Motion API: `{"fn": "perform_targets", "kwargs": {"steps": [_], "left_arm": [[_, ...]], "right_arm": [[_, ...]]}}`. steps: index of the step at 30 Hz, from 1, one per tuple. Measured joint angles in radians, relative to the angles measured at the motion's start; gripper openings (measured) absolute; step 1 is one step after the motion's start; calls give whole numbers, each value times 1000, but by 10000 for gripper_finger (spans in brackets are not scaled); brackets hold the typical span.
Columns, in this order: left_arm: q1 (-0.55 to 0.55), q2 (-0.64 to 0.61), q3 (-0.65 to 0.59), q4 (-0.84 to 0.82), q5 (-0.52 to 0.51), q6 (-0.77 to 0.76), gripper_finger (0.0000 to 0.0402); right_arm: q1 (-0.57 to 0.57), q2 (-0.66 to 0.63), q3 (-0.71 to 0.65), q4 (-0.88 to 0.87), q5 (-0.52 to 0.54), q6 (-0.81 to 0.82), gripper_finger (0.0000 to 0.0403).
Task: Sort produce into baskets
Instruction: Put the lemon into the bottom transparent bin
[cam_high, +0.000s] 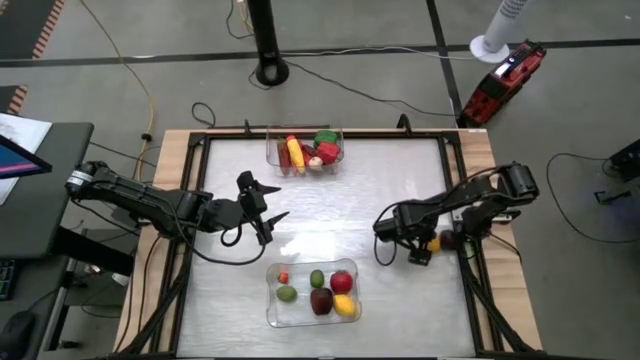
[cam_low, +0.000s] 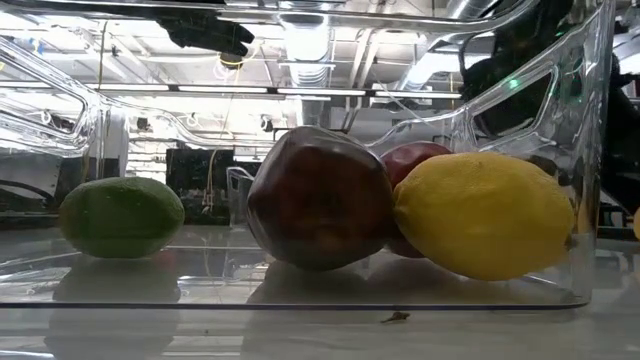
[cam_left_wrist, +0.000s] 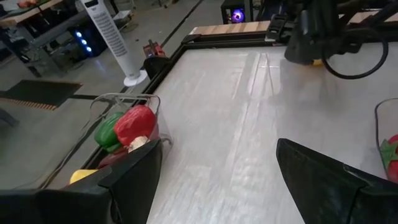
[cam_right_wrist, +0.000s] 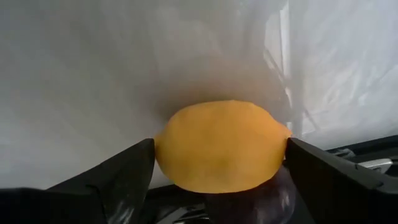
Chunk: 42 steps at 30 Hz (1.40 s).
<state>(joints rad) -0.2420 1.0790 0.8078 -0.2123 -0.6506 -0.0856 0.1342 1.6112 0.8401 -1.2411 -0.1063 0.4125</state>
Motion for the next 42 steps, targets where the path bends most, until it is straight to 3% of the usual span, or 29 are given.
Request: {"fn": "perform_targets", "kwargs": {"steps": [8, 20, 24, 28, 36, 42], "left_arm": [[0, 0, 0, 0, -1, 12, 304], [0, 0, 0, 0, -3, 14, 304], [0, 0, 0, 0, -5, 14, 304], [0, 0, 0, 0, -4, 14, 304], [0, 0, 0, -23, -3, 15, 304], [0, 0, 0, -31, -3, 34, 304]], "right_arm": [[18, 1, -9, 58, 64, -94, 352], [14, 2, 16, 114, 94, -134, 204], [0, 2, 90, 56, 122, -128, 179], [-8, 1, 181, -51, 128, -87, 202], [-4, -7, 204, -177, 96, 37, 328], [5, -8, 152, -162, -73, 82, 394]]}}
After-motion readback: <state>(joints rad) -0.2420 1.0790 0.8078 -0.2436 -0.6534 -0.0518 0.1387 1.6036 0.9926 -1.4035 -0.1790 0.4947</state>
